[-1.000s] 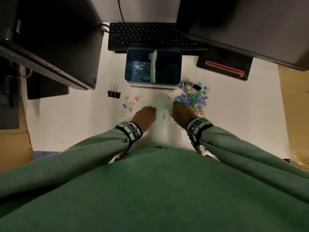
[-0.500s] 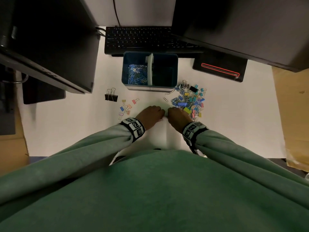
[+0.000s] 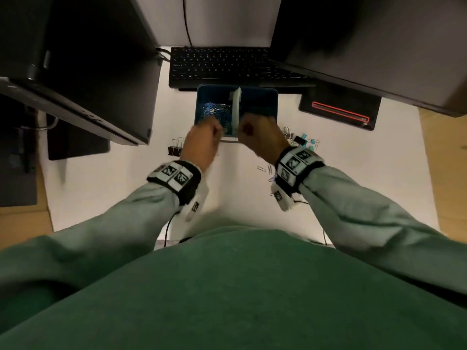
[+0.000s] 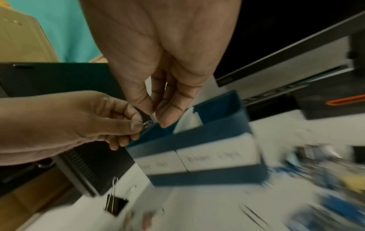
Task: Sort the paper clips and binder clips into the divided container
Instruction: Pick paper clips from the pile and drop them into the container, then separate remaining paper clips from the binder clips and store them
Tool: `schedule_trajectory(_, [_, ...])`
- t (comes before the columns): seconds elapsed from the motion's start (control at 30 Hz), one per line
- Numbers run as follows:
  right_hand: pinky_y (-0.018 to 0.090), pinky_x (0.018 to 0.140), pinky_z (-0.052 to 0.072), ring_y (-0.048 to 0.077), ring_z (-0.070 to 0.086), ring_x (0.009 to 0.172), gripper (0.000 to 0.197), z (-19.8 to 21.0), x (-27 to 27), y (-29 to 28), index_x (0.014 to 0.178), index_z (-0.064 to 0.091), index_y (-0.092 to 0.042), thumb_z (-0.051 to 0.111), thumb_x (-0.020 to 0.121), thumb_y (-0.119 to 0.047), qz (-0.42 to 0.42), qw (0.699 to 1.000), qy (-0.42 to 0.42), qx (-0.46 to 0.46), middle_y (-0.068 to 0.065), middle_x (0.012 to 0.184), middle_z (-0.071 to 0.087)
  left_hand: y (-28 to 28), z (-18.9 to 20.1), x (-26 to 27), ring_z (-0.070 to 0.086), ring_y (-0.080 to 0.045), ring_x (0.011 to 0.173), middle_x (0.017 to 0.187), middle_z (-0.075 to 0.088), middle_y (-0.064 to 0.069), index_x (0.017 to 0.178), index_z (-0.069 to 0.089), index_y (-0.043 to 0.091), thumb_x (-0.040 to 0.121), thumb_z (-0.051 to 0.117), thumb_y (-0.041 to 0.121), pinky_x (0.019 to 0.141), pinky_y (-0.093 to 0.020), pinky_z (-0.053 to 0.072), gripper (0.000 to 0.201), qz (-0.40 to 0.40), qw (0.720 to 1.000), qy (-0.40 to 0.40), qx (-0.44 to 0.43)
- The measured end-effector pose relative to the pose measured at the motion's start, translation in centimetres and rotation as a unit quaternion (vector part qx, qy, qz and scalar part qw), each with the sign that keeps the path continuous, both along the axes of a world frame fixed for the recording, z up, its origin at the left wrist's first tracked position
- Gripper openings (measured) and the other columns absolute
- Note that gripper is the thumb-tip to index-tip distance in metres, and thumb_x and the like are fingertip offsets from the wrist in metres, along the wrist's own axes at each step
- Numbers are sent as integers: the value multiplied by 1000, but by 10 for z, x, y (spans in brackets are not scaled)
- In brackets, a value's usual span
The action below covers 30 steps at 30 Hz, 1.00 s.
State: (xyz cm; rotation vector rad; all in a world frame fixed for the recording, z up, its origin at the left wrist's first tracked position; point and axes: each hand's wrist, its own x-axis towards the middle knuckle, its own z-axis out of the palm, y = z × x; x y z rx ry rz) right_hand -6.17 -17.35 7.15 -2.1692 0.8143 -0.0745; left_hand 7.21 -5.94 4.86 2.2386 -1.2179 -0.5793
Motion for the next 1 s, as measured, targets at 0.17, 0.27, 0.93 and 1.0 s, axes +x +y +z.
schedule_trajectory(0.17, [29, 76, 52, 25, 67, 87, 17, 3, 57, -11, 100, 68, -8, 57, 91, -17, 42, 996, 79, -23, 12, 96, 70, -21, 6, 34, 59, -33, 99, 111, 59, -18, 114, 57, 6, 89, 59, 9, 86, -37, 48, 26, 8, 995, -64, 73])
schedule_trajectory(0.27, [36, 80, 52, 25, 63, 90, 18, 4, 27, -21, 103, 65, -8, 56, 91, -18, 19, 998, 37, -40, 11, 101, 67, -9, -4, 23, 53, -29, 103, 114, 55, -13, 113, 58, 13, 89, 61, 22, 90, -40, 44, 26, -45, 993, -93, 47])
schedule_trajectory(0.93, [42, 90, 48, 33, 49, 121, 43, -66, -174, -44, 128, 52, -15, 64, 88, -28, 179, 963, 176, -99, 13, 137, 46, -15, -49, -160, 51, -35, 107, 126, 40, -15, 133, 34, 9, 79, 68, 45, 80, -43, 49, 73, -188, 945, -13, 267])
schedule_trajectory(1.0, [41, 88, 49, 32, 50, 119, 52, -62, -174, -36, 130, 48, -14, 65, 86, -37, 257, 944, 179, -107, 13, 138, 44, -15, -58, -172, 49, -35, 108, 127, 38, -16, 132, 34, 7, 69, 77, 43, 80, -44, 50, 84, -160, 951, -15, 266])
